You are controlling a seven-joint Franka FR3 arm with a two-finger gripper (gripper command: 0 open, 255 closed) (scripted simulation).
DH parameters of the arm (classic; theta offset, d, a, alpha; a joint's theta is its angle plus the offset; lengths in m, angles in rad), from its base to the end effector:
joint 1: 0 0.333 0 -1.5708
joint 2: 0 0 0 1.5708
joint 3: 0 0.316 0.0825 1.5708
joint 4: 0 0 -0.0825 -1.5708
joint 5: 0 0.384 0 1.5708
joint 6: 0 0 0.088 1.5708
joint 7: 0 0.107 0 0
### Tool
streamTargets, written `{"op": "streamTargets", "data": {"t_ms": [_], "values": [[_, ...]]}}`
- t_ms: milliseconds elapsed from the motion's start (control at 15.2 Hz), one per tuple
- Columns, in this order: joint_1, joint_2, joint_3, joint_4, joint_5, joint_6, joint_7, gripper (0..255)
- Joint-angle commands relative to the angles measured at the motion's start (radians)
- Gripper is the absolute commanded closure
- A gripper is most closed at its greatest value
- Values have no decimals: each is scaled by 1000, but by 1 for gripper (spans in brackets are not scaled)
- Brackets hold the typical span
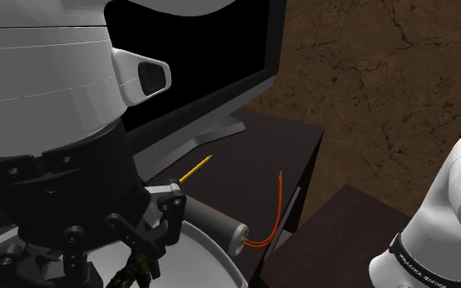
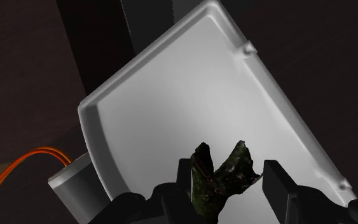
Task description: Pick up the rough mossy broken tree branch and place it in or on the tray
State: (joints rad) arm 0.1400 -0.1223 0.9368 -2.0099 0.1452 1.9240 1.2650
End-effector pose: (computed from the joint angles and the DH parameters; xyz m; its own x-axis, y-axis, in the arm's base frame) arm 0.2329 0.4815 0.4844 0.9698 -0.2409 -0.0390 -0.2411 -0.9705 -0.0001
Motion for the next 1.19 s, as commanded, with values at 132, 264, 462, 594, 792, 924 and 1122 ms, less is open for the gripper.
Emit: {"op": "streamTargets", "data": {"t_ms": [132, 264, 462, 594, 792, 924, 1122], "values": [[0, 0, 0, 0, 0, 0, 0, 0], [0, 0, 0, 0, 0, 0, 0, 0], [-2, -15, -11, 57, 9, -68, -7, 0], [-5, -21, -18, 113, 10, -128, -9, 0], [-5, -21, -18, 113, 10, -128, -9, 0], [-5, -21, -18, 113, 10, -128, -9, 0], [-5, -21, -18, 113, 10, -128, -9, 0]]}}
